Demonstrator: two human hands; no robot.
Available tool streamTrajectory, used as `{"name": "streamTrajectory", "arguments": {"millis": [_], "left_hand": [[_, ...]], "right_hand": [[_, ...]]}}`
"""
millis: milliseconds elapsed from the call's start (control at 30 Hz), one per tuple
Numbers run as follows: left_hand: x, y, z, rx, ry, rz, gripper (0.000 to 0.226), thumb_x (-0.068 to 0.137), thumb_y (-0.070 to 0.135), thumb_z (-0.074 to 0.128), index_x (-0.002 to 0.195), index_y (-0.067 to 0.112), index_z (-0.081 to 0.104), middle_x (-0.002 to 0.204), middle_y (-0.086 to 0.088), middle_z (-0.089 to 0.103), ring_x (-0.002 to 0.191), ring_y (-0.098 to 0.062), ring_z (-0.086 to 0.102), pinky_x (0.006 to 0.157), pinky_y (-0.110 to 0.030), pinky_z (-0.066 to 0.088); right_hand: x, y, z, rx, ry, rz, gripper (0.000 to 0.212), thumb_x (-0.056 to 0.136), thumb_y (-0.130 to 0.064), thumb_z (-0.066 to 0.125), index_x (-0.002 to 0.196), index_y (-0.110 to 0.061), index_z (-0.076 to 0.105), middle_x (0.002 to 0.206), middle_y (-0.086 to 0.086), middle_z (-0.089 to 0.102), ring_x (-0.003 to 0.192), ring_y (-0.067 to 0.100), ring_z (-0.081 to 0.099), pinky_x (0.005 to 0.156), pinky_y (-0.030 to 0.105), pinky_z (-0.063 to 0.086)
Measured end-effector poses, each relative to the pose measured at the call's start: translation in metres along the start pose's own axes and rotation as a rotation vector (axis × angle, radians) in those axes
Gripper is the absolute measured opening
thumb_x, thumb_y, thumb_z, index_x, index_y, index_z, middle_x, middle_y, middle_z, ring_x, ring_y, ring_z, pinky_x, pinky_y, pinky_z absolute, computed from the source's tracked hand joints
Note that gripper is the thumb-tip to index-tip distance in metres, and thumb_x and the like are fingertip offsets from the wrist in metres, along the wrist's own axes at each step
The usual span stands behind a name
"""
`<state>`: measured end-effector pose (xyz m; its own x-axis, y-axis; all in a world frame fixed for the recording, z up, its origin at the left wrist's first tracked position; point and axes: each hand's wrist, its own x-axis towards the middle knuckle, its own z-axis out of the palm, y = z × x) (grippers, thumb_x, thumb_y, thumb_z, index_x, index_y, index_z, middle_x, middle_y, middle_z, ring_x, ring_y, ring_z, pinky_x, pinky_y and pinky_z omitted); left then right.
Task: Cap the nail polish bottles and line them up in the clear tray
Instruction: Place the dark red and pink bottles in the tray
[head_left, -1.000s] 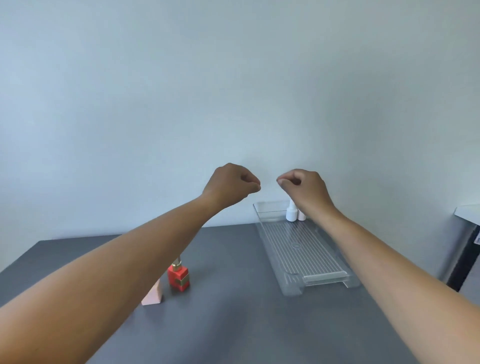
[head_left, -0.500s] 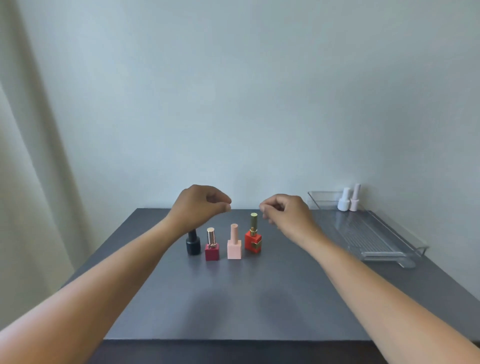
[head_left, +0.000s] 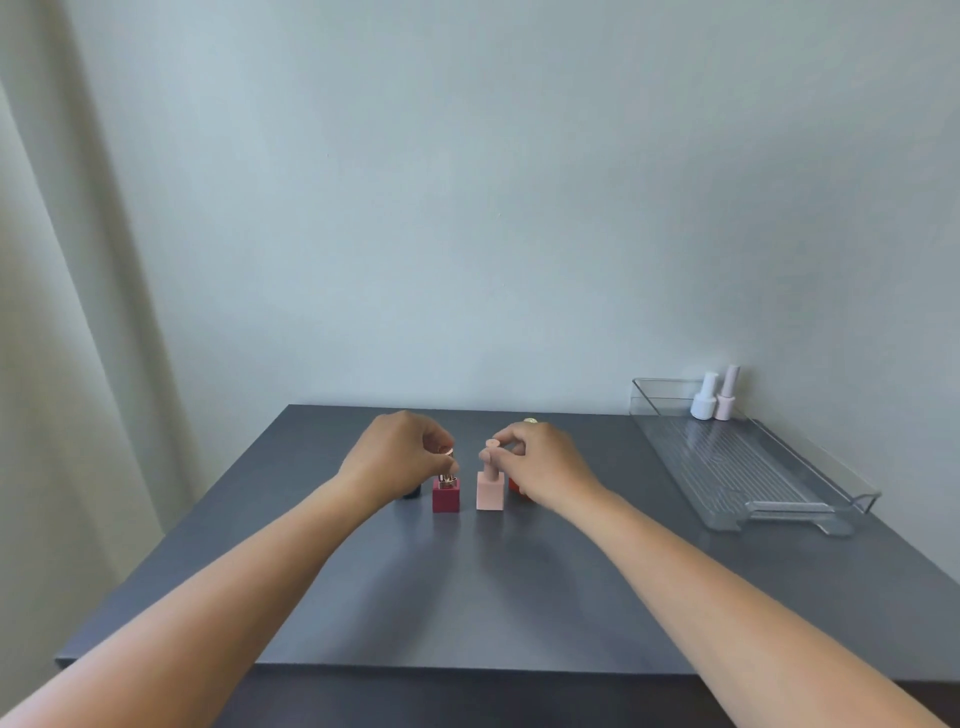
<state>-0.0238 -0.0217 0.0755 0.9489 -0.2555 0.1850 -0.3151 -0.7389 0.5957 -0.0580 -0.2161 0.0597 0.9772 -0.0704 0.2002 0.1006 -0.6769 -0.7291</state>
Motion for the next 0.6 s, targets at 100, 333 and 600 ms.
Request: {"name": "streamTrajectory", "arguments": {"millis": [100,333,600], "left_hand": [[-0.001,0.001,0.001,-0.018,0.007,0.001,0.014,0.075,0.026,0.078,0.089,0.029,0.075,0.085,0.019,0.07,0.086,-0.006,0.066,0.076,-0.027,0.056],[-0.004,0.02,-0.003,-0.05,-0.003,0.032,0.007,0.074,0.025,0.079,0.08,0.027,0.077,0.081,0.016,0.074,0.065,-0.006,0.067,0.069,-0.031,0.06],[0.012,0.094,-0.008,-0.181,-0.033,0.186,0.009,0.073,0.024,0.079,0.081,0.026,0.077,0.072,0.018,0.074,0.07,-0.011,0.073,0.062,-0.025,0.061]], "right_hand": [[-0.001,0.0,0.002,-0.013,0.019,-0.012,0.013,0.087,-0.036,0.064,0.083,-0.024,0.069,0.08,-0.01,0.073,0.065,0.003,0.057,0.059,0.024,0.042],[-0.011,0.001,-0.013,0.007,0.031,-0.037,0.02,0.089,-0.035,0.059,0.075,-0.024,0.069,0.063,-0.023,0.069,0.058,-0.01,0.056,0.054,0.014,0.037],[-0.022,0.009,-0.107,0.019,0.18,-0.072,0.021,0.082,-0.03,0.064,0.065,-0.022,0.071,0.06,-0.025,0.067,0.057,-0.001,0.061,0.049,0.02,0.044]]}}
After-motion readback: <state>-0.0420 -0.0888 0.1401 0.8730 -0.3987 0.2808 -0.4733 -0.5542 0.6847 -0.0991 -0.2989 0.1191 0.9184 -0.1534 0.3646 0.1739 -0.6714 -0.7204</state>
